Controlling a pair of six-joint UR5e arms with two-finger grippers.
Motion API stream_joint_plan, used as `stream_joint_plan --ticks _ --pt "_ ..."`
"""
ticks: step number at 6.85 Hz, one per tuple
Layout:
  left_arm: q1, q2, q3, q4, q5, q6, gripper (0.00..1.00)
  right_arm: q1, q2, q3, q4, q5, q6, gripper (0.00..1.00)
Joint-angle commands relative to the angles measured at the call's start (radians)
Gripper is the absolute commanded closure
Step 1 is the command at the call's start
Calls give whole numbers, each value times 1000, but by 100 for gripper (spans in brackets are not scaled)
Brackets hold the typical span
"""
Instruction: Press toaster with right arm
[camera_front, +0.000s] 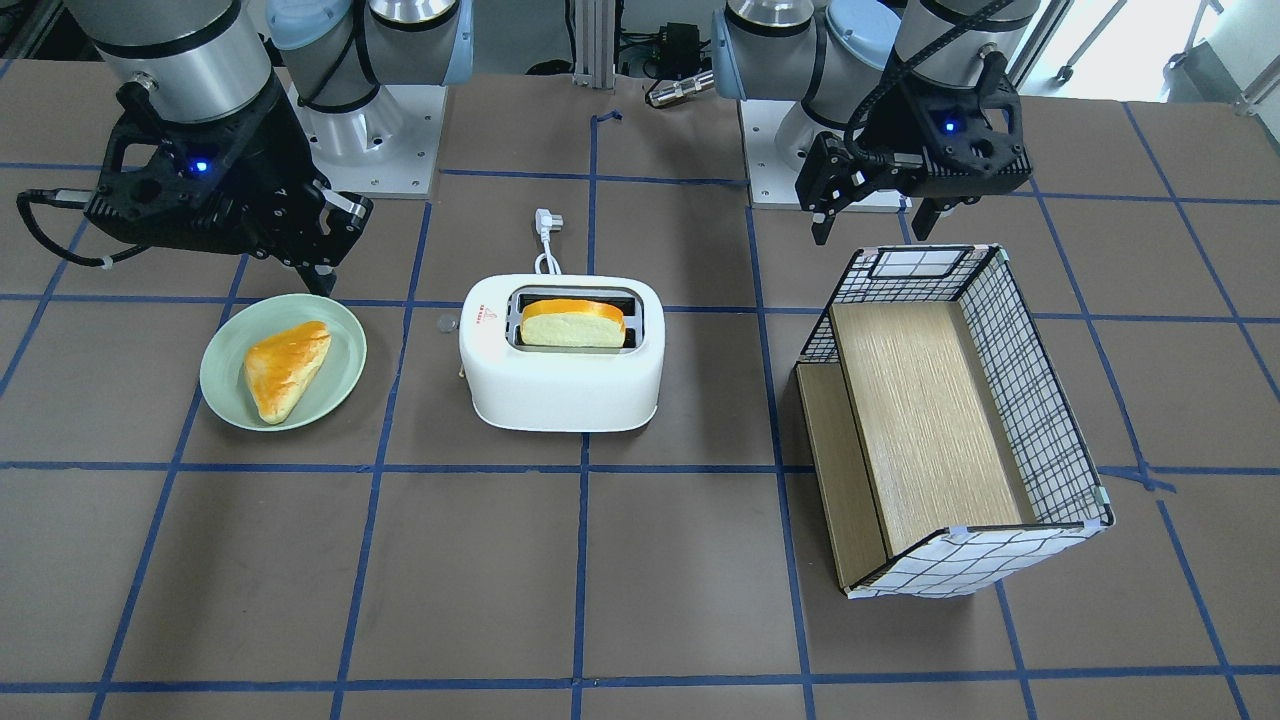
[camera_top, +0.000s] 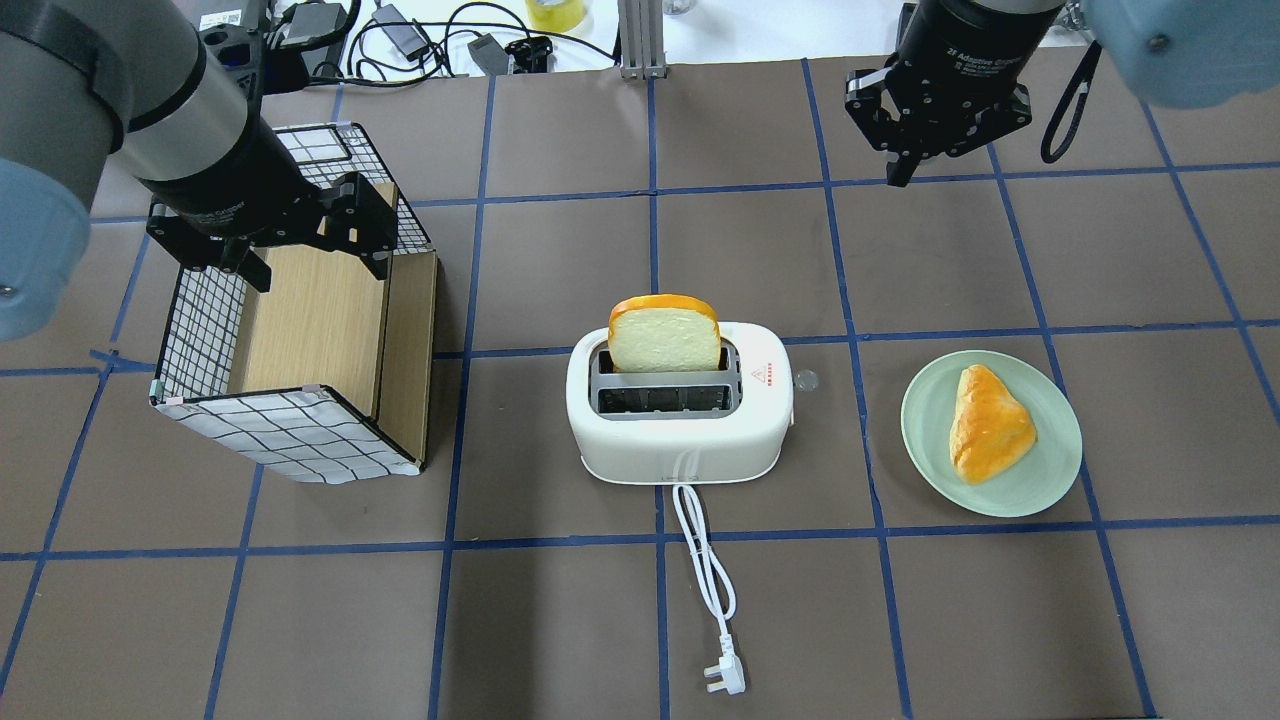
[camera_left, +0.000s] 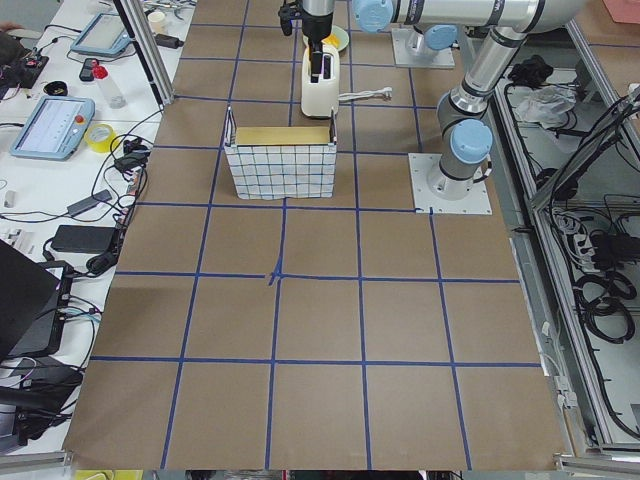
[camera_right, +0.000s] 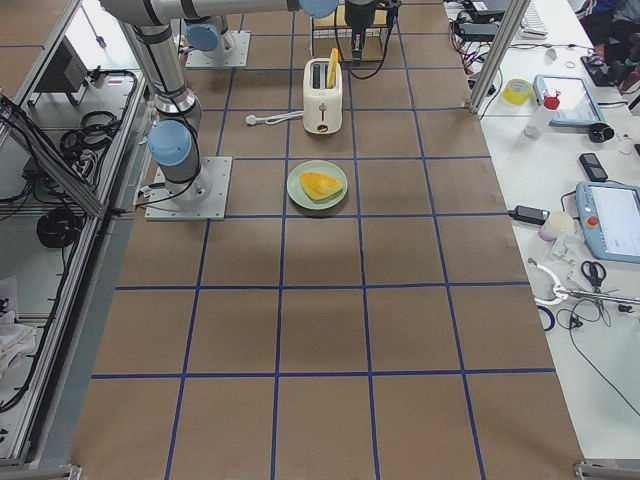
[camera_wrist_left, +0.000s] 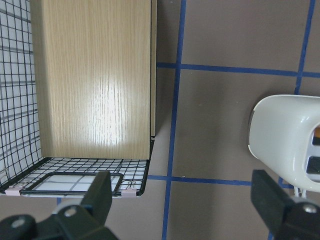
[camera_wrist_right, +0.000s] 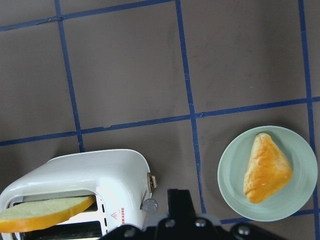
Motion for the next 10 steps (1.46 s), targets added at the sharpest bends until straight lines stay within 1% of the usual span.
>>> stream_joint_plan --ticks 1,2,3,4,5,10 --pt "0 0 0 0 0 0 0 -1 -11 0 2 -19 -16 100" --pt "0 0 0 0 0 0 0 1 -14 2 2 -24 -32 96" --pt "0 0 0 0 0 0 0 1 -14 3 0 -33 -55 79" --pt "0 0 0 0 0 0 0 1 -8 7 -19 -51 -57 1" --pt "0 0 0 0 -2 0 0 -4 -5 11 -47 -53 -57 0" --pt "0 0 0 0 0 0 0 -1 -11 11 -35 -53 -57 0"
